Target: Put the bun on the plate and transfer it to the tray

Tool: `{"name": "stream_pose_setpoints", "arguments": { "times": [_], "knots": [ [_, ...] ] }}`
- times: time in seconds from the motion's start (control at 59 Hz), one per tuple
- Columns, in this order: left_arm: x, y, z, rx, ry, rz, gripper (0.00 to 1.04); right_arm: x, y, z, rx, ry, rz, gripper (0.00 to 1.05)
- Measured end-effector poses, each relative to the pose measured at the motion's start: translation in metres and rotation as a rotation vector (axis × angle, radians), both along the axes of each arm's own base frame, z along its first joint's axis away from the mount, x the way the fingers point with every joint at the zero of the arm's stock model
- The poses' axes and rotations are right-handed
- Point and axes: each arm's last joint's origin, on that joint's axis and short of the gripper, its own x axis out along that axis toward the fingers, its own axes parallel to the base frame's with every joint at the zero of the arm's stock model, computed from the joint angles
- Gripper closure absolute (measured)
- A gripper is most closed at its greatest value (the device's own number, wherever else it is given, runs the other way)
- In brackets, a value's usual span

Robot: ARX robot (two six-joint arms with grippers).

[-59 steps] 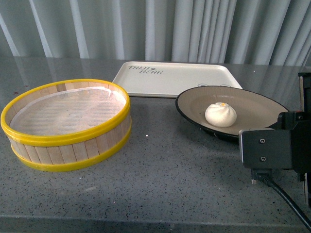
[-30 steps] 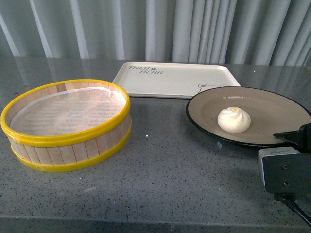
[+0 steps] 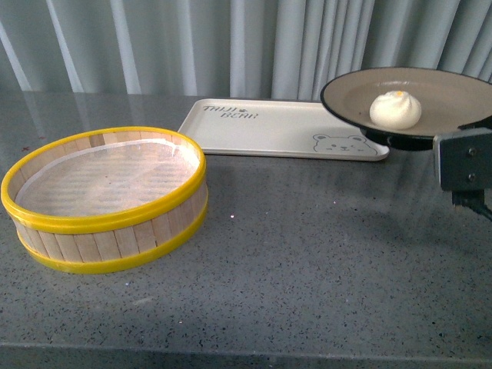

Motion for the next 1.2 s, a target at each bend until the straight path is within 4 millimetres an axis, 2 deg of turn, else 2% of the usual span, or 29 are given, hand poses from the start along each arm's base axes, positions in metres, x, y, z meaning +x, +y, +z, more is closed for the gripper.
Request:
{"name": "stream_pose_setpoints", "arguments": {
  "times": [0.559, 1.017, 1.203],
  "knots": [
    [0.0, 0.0, 0.0, 0.0, 0.0, 0.0, 0.07, 0.081, 0.006, -0.008, 0.09, -0.019, 0.031, 1.02],
    [0.0, 0.0, 0.0, 0.0, 0.0, 0.0, 0.07, 0.124, 0.022, -0.019, 0.079, 0.015, 0.076, 1.02],
    [0.0, 0.0, 0.0, 0.0, 0.0, 0.0, 0.07, 0.135, 0.028, -0.02, 0.09, 0.021, 0.086, 1.02]
  ]
}}
